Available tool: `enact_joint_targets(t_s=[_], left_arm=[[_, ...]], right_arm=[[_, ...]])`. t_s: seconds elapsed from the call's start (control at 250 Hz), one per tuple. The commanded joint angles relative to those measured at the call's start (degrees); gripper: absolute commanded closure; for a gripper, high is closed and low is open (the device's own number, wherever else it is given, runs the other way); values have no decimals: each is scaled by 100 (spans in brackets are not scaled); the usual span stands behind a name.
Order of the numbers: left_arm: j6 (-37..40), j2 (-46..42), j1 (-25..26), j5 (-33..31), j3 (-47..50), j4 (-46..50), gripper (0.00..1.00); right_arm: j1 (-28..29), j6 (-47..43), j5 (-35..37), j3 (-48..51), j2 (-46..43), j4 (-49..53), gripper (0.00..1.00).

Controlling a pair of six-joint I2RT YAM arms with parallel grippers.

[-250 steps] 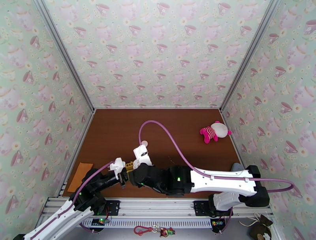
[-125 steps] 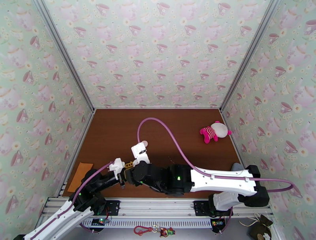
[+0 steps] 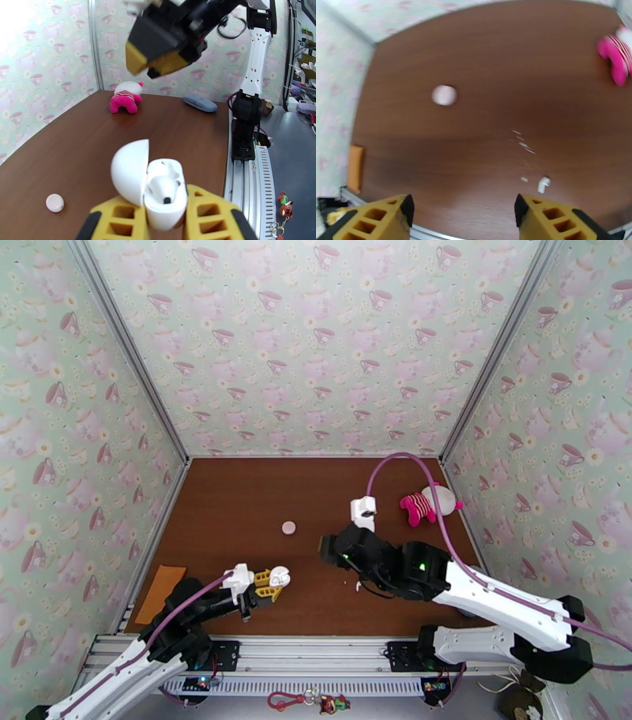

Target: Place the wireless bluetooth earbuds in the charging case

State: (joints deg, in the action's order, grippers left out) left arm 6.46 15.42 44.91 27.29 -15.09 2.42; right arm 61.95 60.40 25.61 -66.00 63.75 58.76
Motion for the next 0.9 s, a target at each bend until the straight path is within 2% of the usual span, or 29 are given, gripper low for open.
enact_joint_targets(t_s=[0.0,0.164,0.3,0.512,0.736,0.892], left_arm=[[234,48,58,435,9,34,100],[181,81,88,530,15,4,100],[186,61,119,499,23,53,100],[251,-48,157,389,24,167,100],[332,-178,188,260,29,286,100],[358,-226,213,208,33,339,100]], right_arm=[[-379,584,-547,568,-193,565,30],[-806,368,-911,1113,240,390,35],[-927,-38,-1112,1306,848,52,40],[-980,-713,-1464,1171,1924,-234,44],[-1234,-1253,-1866,1124,2612,-577,52],[-1352,-1419,-2067,1075,2849,-752,52]])
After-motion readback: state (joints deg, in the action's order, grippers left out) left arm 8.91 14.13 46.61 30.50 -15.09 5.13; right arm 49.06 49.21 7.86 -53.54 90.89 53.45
